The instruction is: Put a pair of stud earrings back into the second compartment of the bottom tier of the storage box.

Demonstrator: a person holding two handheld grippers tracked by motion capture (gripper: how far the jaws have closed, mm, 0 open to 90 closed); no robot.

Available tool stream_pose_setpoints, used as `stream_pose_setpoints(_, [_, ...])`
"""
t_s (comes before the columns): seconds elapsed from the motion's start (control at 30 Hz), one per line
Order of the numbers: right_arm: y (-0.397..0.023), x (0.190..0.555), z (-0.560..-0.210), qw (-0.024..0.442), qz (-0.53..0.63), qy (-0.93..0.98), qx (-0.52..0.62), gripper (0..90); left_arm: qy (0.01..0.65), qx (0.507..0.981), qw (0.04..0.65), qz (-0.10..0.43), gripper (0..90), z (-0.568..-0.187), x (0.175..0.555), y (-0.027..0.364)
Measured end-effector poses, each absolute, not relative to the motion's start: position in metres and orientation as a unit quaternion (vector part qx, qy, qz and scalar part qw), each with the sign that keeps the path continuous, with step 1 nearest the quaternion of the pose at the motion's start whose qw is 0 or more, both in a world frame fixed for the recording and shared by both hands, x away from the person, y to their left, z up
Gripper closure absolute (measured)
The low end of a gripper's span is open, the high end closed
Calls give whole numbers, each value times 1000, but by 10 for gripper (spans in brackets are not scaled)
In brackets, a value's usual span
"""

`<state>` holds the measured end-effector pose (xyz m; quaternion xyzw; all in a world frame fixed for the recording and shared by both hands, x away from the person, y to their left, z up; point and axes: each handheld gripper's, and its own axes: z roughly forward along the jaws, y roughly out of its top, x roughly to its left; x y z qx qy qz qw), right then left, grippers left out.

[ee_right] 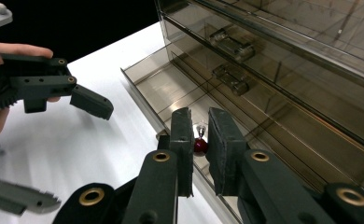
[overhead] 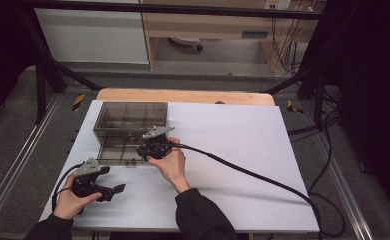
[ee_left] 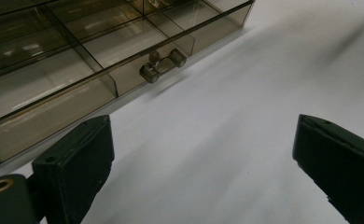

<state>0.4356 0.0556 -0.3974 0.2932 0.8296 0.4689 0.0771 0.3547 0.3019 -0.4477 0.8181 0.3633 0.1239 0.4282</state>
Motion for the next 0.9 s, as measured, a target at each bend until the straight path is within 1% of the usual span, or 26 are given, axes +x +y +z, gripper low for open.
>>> stream_pose_setpoints(0.37, [77,447,-414,75,456,837,294,809,364,818,429,124,49,-448,355,303])
stream_pose_setpoints(0.73, [84,460,-436,75,440,839,310,804,364,817,430,123,49,-448,355,303])
stream_pose_setpoints(0.8, [85,460,-438,74,436,840,313,793,365,817,429,123,49,-448,355,303])
stream_pose_setpoints(0.9, [83,460,-435,80,440,839,311,751,364,817,430,122,49,-449,355,303])
